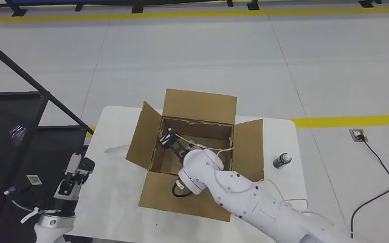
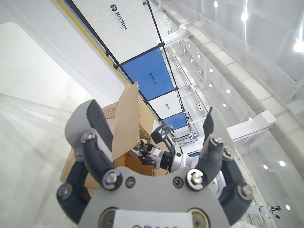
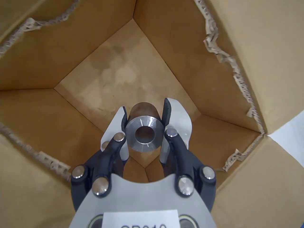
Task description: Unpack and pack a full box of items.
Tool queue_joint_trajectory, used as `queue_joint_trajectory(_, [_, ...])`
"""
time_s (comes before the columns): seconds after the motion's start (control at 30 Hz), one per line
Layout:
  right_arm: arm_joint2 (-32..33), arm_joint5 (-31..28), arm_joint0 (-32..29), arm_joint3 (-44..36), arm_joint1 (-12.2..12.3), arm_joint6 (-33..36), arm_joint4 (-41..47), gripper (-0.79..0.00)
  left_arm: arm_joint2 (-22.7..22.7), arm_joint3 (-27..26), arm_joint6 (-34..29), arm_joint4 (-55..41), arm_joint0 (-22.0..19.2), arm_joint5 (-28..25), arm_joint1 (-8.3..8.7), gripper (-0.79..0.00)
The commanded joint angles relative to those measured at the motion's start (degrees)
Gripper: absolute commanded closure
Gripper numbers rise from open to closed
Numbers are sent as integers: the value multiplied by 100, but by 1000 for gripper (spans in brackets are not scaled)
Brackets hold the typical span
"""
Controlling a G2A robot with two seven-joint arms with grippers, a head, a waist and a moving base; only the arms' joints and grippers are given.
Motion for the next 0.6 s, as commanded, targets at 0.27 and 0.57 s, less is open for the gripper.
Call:
queue_joint_trajectory(0.27, [-159, -130, 235, 2007, -734, -962, 671, 0, 0, 0, 0, 0, 0, 0, 0, -785])
queue_joint_trajectory(0.57, [-148, -223, 345, 3014, -1153, -1323, 850, -252, 0, 0, 0, 0, 0, 0, 0, -785])
